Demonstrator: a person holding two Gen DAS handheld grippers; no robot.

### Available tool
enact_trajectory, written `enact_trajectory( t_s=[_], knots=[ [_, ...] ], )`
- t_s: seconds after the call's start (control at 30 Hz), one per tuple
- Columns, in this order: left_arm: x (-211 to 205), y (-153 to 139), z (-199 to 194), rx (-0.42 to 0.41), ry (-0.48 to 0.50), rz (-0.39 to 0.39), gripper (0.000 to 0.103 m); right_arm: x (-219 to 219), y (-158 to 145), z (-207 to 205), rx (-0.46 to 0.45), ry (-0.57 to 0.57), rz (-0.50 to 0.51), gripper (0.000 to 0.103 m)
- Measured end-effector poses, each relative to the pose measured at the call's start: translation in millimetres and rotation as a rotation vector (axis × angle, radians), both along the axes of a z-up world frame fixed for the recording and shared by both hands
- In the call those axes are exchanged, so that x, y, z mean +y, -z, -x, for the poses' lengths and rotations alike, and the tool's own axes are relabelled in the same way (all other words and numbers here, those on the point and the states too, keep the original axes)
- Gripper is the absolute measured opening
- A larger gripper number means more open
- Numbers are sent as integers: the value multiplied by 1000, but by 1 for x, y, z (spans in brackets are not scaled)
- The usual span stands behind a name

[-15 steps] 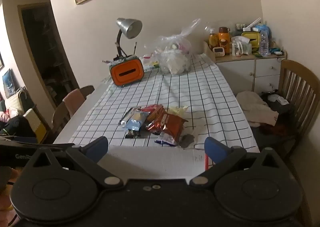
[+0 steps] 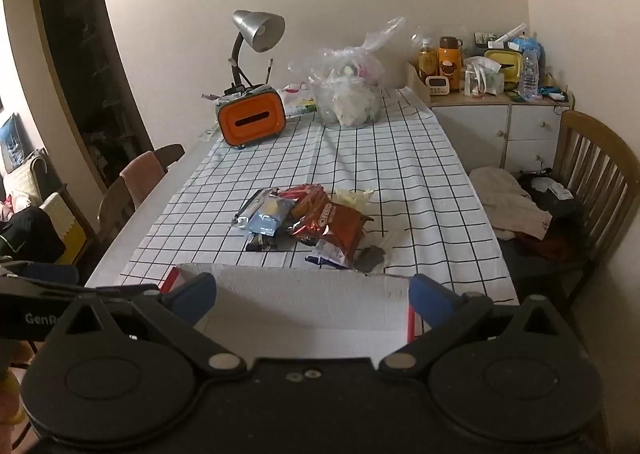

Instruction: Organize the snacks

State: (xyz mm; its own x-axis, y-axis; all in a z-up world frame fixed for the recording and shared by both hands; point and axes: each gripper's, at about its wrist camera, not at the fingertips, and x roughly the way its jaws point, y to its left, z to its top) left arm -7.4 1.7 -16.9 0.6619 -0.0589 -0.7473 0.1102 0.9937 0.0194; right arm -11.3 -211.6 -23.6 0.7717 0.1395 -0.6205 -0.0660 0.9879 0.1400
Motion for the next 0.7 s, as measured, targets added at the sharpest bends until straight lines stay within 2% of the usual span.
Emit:
enact_trajectory(
  t_s=[0.07,0.7],
  knots=[
    [-8,-10,-4,14,-4,-11,102,4,-1,6,1,0,-2,103],
    [-11,-5,1,45,-5,-1,102,3,1,12,5,-9,-9,103]
  ],
)
